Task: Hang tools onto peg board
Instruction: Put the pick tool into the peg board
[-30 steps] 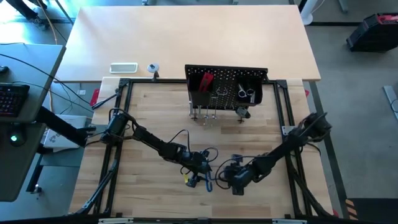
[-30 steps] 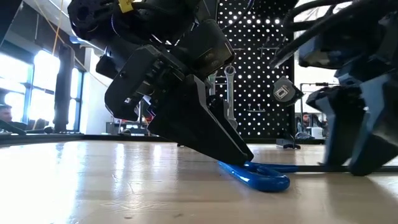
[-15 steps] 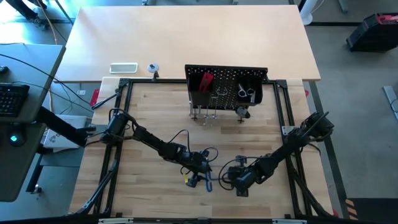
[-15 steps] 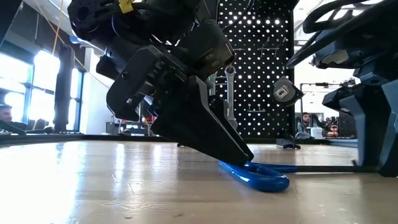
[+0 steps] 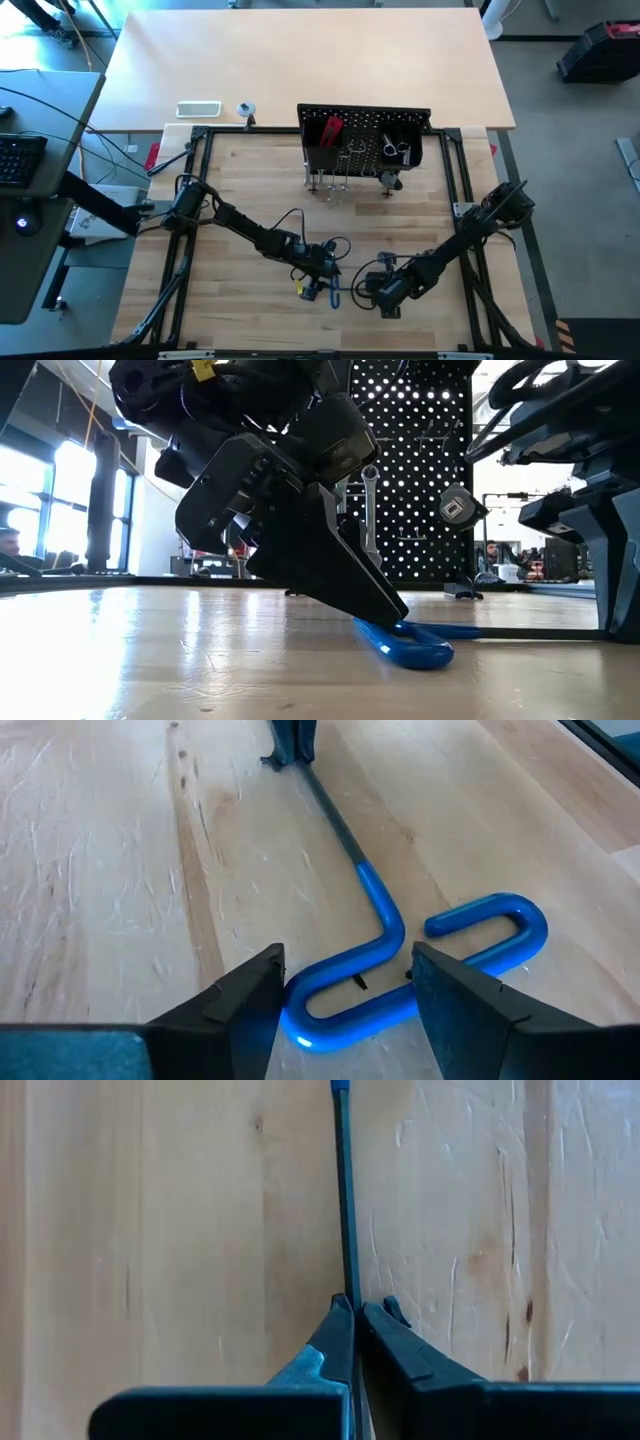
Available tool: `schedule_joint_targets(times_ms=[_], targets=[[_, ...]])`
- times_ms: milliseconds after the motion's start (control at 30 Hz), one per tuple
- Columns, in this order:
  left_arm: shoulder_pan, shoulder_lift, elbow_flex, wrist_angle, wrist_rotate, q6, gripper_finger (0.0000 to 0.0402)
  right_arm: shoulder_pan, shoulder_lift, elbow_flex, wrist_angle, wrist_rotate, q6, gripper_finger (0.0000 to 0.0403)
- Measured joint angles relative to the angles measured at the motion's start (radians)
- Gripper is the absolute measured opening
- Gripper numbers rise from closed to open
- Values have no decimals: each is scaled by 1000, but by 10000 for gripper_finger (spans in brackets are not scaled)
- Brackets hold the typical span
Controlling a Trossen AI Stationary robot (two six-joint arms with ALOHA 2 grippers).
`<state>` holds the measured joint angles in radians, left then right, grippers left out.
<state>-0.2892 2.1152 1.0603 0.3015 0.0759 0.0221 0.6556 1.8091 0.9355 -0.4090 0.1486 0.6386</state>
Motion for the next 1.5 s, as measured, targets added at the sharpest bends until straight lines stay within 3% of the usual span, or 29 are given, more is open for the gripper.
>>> schedule_joint_targets(times_ms=[400,533,800,1133,1333,1500], targets=[[47,-146,-44,-183,-1,-27,221,25,5,106,-228,65,-18,2],[48,-153,-107,-93,27,-87,227,37,5,140,-267,95,-12,2],[29,-146,-203,267,81,-201,230,40,4,164,-267,129,-29,1],[60,-147,-193,356,111,-149,230,35,2,167,-262,133,-34,0],[68,-114,-112,341,154,-134,230,30,1,168,-261,137,-37,0],[51,-43,-5,231,121,-105,230,30,1,168,-260,137,-37,0]])
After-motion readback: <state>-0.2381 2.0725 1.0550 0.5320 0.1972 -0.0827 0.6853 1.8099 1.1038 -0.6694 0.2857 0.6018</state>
